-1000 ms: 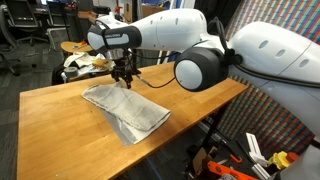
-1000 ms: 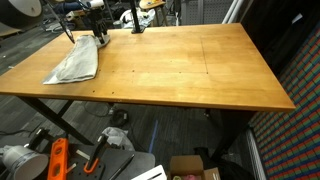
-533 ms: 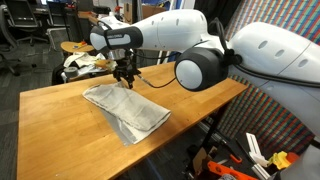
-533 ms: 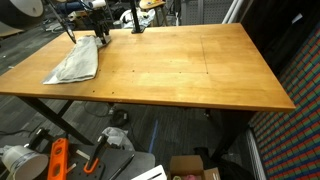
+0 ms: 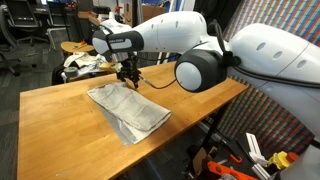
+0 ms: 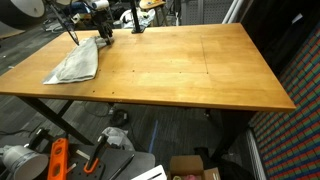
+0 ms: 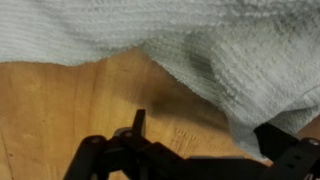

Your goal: Fold the towel on the table.

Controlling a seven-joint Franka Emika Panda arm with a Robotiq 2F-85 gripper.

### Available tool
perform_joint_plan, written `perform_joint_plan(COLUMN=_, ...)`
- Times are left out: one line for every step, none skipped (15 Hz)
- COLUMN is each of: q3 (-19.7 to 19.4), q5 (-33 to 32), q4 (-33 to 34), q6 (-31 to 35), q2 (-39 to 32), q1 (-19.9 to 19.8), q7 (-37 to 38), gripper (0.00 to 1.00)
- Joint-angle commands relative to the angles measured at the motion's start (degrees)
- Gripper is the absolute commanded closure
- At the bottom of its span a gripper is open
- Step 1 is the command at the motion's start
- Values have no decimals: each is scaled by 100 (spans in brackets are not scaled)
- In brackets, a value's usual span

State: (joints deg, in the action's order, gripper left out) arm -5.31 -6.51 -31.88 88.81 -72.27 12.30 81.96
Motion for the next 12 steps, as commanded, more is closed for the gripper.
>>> perform_joint_plan(q3=-141, q5=-176, q4=239, q6=-149, q2=-159, q1=-30, q7=-233, gripper=0)
perform_joint_plan(q3=-149, q5=-177, q4=249, q6=-134, q2=-164, q1=-36, q7=-252, gripper=0)
perform_joint_plan(q3=-164, q5=-184, q4=260, q6=-114, q2=-167, q1=-44, q7=-293, gripper=0)
perform_joint_plan(q3=-182, q5=-198, q4=270, q6=-104, q2=-171, q1=-51, q7=-319, gripper=0)
perform_joint_plan(q3=-200, q5=-217, q4=284, q6=-89, q2=-179, q1=-64, q7=-336, gripper=0)
perform_joint_plan(q3=-218, q5=-241, q4=294, q6=-77, q2=-179, q1=-80, q7=-353, gripper=0)
perform_joint_plan(q3=-233, q5=-253, q4=307, q6=-52, q2=-183, q1=-94, q7=-344, gripper=0)
perform_joint_plan(q3=-231, q5=-243, q4=315, q6=-55, q2=-180, q1=-117, q7=-349, gripper=0)
perform_joint_plan(q3=-233, q5=-236, q4=323, q6=-44, q2=-179, q1=-134, q7=-332, gripper=0)
perform_joint_plan(q3=-225, q5=-227, q4=326, q6=-46, q2=-178, q1=-148, q7=-331, gripper=0)
perform_joint_plan(q3=-224, q5=-226, q4=335, q6=-30, q2=-183, q1=-153, q7=-317, gripper=0)
perform_joint_plan(q3=-223, q5=-223, q4=341, q6=-15, q2=-187, q1=-155, q7=-294, gripper=0)
